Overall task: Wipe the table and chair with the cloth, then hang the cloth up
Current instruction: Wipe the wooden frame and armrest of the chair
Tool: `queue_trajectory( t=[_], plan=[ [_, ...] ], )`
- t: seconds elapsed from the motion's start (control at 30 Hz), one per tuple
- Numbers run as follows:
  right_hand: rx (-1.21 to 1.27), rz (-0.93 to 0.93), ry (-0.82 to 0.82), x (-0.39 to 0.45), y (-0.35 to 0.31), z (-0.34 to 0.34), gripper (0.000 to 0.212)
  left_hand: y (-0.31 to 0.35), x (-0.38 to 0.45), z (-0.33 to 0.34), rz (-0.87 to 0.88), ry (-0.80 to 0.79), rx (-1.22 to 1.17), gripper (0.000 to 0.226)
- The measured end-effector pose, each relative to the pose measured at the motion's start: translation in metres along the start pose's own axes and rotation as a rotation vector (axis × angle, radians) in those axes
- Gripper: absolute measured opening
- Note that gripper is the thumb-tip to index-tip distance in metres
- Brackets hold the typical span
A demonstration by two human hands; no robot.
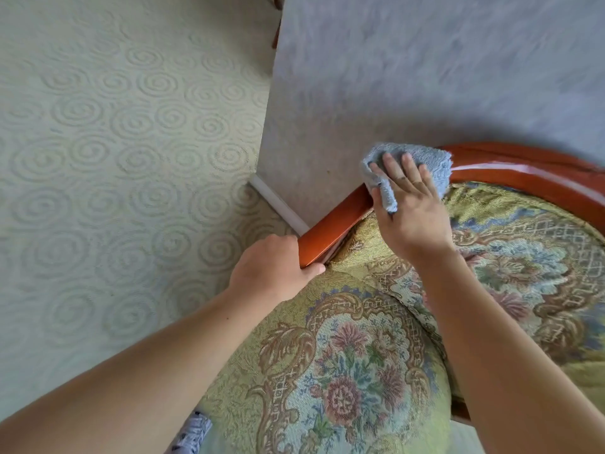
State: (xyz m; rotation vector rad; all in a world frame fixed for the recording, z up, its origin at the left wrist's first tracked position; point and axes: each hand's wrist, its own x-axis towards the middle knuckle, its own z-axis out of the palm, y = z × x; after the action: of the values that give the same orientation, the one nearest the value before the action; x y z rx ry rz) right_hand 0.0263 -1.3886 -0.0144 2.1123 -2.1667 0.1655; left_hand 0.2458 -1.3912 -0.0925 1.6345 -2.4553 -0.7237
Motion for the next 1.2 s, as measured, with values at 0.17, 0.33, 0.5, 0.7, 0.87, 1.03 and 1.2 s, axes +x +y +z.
queue_trajectory(
  t=[0.17, 0.33, 0.5, 0.7, 0.87, 1.03, 1.2],
  plan=[
    [0.07, 0.121, 0.102, 0.005, -0.002, 0.003, 0.052, -0.001, -0.005, 0.003, 0.008, 0.041, 0.013, 0.055],
    [0.178, -0.138, 0.012, -0.025, -0.039, 0.025, 0.051, 0.005, -0.006, -0.007, -0.014, 0.042, 0.02, 0.053],
    [0.036, -0.27, -0.066, -0.024, -0.018, 0.018, 0.057, 0.012, -0.008, -0.018, -0.028, 0.005, 0.024, 0.05],
    [-0.047, -0.044, 0.088, 0.006, 0.053, -0.022, 0.05, 0.017, -0.012, -0.026, -0.048, -0.025, 0.047, 0.048],
    [-0.063, 0.306, 0.3, -0.003, 0.115, -0.054, 0.049, 0.015, -0.011, -0.025, -0.037, -0.02, 0.044, 0.049],
    [0.077, 0.468, 0.414, -0.004, 0.097, -0.037, 0.048, 0.013, -0.011, -0.021, -0.019, 0.002, 0.084, 0.051],
    [0.172, 0.214, 0.282, 0.007, 0.034, -0.002, 0.051, 0.014, -0.011, -0.021, -0.014, -0.002, 0.093, 0.052]
  ],
)
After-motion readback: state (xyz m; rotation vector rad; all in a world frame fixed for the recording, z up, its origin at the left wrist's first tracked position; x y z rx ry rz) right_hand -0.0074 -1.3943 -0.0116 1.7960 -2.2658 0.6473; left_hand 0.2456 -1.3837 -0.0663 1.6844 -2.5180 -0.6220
